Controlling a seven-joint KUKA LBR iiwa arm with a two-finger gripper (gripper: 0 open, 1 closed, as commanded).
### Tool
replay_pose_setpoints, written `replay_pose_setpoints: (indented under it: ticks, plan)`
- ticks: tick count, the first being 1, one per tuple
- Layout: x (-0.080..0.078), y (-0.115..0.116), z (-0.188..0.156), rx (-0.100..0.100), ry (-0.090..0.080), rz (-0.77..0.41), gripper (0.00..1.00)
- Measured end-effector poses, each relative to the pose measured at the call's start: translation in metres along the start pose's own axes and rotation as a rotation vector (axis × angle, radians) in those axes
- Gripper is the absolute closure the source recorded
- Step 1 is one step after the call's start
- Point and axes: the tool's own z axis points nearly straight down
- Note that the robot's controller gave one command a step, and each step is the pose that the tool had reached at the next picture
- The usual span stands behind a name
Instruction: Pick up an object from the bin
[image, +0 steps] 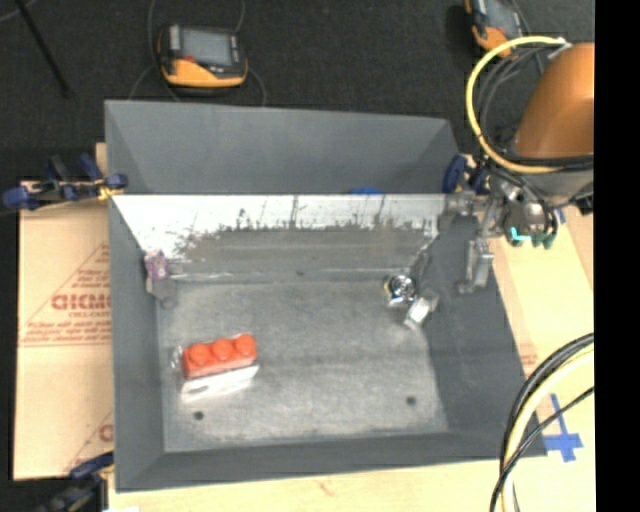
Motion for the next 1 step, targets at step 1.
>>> replay_pose_setpoints:
  ticks: [1]
  plan:
    - [0.0039, -0.001, 0.1172, 0.002, -0.026, 0.204, 0.0]
